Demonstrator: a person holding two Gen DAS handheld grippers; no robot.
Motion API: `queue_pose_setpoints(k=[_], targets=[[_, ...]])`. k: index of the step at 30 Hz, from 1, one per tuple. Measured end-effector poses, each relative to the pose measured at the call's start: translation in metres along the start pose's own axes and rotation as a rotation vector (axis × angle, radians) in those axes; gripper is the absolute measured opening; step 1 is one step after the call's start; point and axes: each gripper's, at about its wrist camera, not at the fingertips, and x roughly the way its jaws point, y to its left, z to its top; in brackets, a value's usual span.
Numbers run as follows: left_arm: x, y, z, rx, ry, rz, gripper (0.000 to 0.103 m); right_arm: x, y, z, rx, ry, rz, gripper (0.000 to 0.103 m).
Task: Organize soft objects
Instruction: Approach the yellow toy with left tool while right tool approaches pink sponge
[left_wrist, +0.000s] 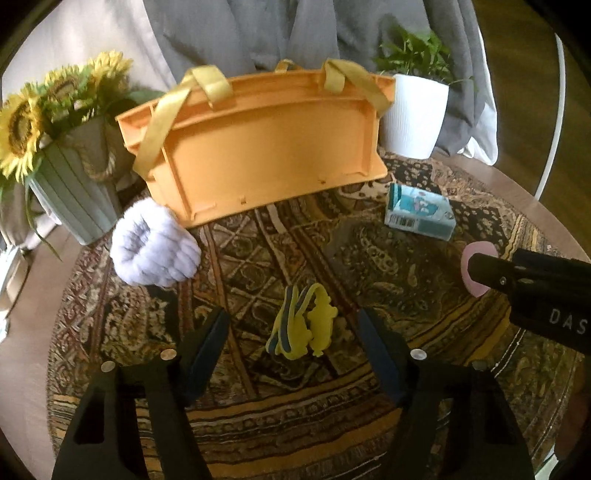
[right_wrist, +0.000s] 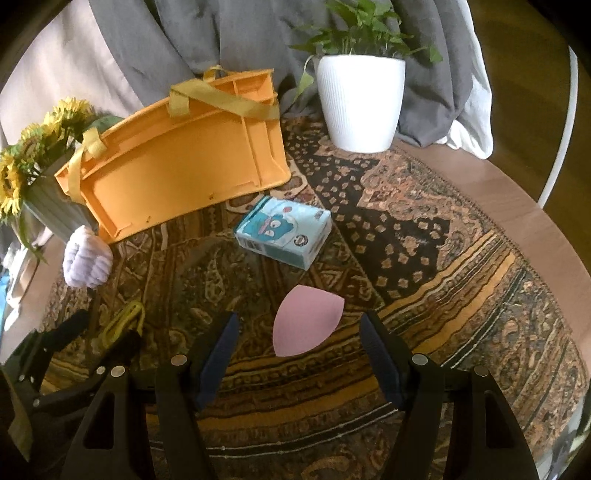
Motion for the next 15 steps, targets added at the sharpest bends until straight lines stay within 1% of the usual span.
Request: queue_pose_setpoints(k=[2,4,7,9,11,15], targets=[[0.005,0.001,-0.001,-0.009,0.014,-0.004,0.065,0.004,0.0,-0.001,0.006,0.008,0.003,0.068],[0.01,0.001,-0.004,-0.015,0.031,-0.01,0.063,0.008,-0.001,-0.002,0.008,0.015,0.005,0.068],[0.016,0.001,-0.005,-0.02,0.054,-0.012,0.058,0.014,-0.002,-0.003,0.014,0.026,0.014,0.067],[0.018,0.001,-0.005,-0.027,0.061,-0.019,0.053,0.018,-0.003,-0.003,0.018,0.033,0.018,0.065],[0.021,0.002,-0.004,-0.032,0.073,-0.019,0.046,0.022,-0.002,-0.002,0.019,0.039,0.02,0.062],[0.026,0.002,-0.005,-0.043,0.101,-0.029,0.039,0.027,-0.004,-0.002,0.022,0.053,0.025,0.053]])
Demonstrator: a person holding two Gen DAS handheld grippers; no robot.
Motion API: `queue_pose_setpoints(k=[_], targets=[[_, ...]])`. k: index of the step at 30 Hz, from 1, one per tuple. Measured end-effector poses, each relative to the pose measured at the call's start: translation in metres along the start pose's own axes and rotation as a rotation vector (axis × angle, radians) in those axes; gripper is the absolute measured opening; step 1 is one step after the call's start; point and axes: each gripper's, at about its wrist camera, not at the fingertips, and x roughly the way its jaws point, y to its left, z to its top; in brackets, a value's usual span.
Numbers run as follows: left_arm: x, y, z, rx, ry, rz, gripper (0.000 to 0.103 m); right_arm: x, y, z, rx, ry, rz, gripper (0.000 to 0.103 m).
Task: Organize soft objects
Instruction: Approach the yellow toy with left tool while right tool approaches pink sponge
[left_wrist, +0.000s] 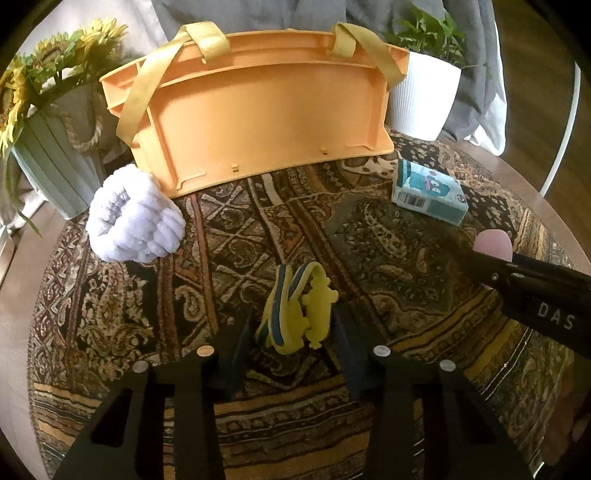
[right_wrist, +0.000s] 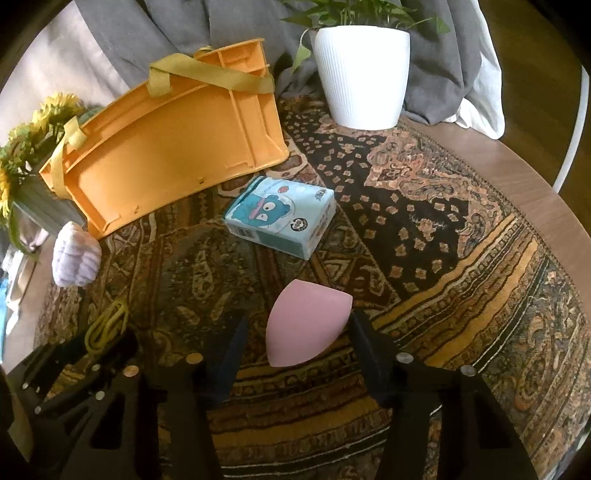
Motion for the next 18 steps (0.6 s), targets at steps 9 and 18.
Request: queue_pose_setpoints(k=[9,18], targets=[[-0.002,-0.005,0.0,0.017,-0.006,0.005,0.03,-0.001,-0.004,-0.001,-0.017,0.002,0.01,0.042],[-0.02,-0.006,0.0,0.0,-0.045,0.027,0.03,-0.018,0.001,0.003,-0.054,-0.025,0.053,0.042]])
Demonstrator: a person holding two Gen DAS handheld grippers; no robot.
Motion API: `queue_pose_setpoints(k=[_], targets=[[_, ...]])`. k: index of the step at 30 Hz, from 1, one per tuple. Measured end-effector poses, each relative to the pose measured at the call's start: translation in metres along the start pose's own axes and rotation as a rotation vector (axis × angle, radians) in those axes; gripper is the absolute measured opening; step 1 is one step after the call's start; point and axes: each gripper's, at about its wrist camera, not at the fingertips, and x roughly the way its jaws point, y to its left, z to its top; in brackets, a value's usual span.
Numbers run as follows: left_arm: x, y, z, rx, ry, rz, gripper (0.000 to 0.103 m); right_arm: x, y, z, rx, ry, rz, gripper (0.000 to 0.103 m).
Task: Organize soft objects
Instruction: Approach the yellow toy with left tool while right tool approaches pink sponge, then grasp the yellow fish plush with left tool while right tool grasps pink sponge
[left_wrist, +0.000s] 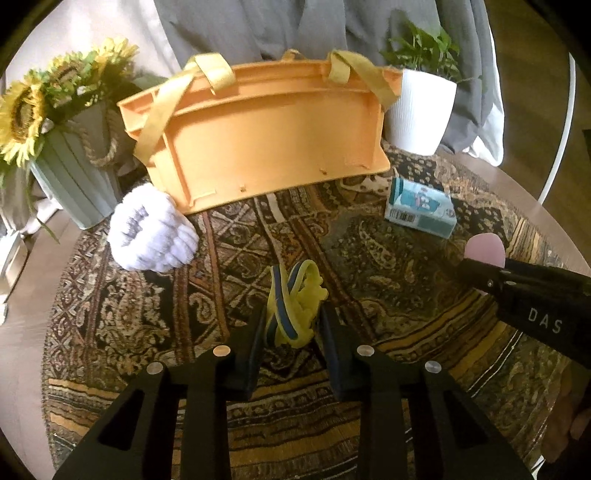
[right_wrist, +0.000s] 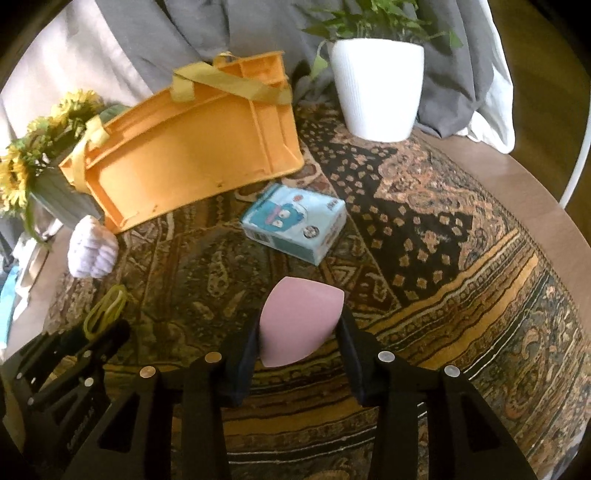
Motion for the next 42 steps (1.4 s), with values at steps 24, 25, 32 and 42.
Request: queue_pose_setpoints(k=[24,25,32,42], targets=[[-0.081,-0.001,0.039,-0.087,-0.188,0.052,0.03,-0.075,0.018,0.044,-0.104,-0.16,0.107,0.042],[-0.085,-0.002,0.041,-0.09,-0.196,0.054,0.03,-0.079,0.018,0.047,-0.107,-0.17,0.111,0.042],[-0.105,-0.003,0.056,-0.103,-0.254,0.067,0.03,-0.097,0.023,0.061,-0.123,-0.223,0.135,0.042],[-0.126,0.0,0.073,-0.124,-0.318,0.095,0.03,-0.112,0.032,0.081,-0.153,-0.281,0.174,0.042]])
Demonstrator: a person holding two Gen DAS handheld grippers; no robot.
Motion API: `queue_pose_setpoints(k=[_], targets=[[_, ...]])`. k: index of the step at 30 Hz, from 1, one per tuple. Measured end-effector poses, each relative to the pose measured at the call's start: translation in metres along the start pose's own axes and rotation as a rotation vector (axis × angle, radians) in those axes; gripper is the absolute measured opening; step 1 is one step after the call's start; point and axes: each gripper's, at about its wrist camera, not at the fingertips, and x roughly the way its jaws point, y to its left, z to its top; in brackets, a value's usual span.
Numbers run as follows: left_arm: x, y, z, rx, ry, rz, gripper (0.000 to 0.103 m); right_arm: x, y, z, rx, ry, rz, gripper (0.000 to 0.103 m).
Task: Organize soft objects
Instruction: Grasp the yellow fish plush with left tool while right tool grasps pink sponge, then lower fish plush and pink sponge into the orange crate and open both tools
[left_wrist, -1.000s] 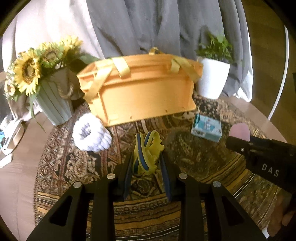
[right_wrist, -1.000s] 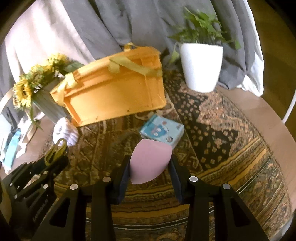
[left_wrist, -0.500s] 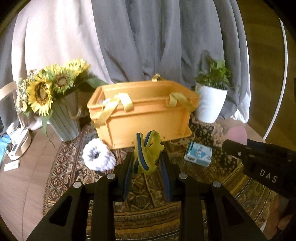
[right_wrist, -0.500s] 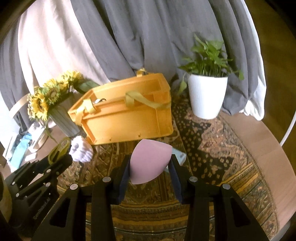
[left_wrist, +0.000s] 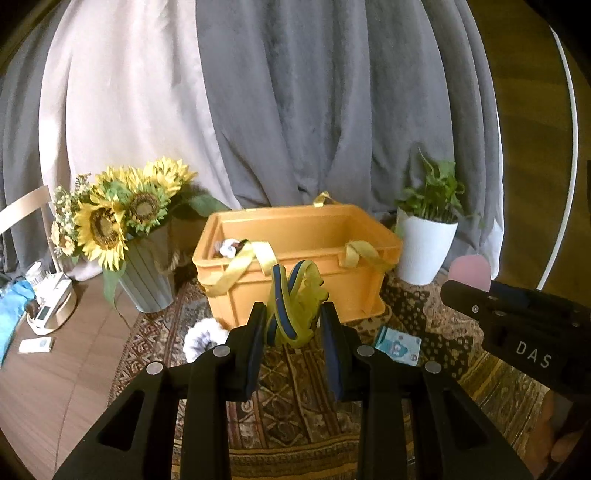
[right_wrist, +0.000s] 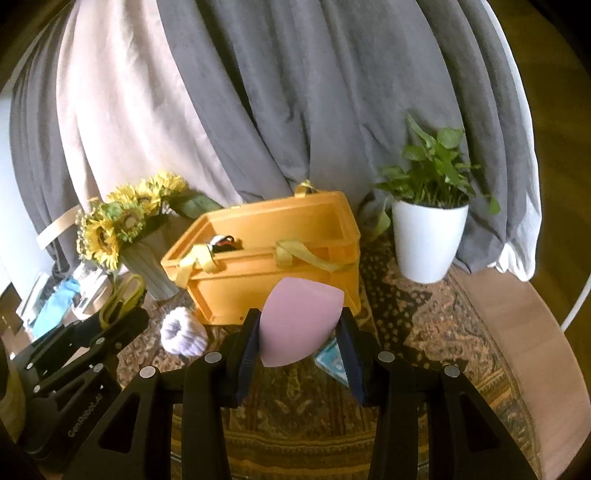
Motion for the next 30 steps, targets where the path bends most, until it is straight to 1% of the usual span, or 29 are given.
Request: queue_pose_setpoints(k=[15,30], targets=[[-0.003,0.007,0.036,-0.008,-0.084,0.048,0.03,0.008,0.01,0.04,-0.029,-0.09,0.052,0.042],[0.017,0.017,0.074,-0.002,-0.16,0.064,0.03,0.036,0.016,0.082,-0.053,-0.147,0.088,0.042]])
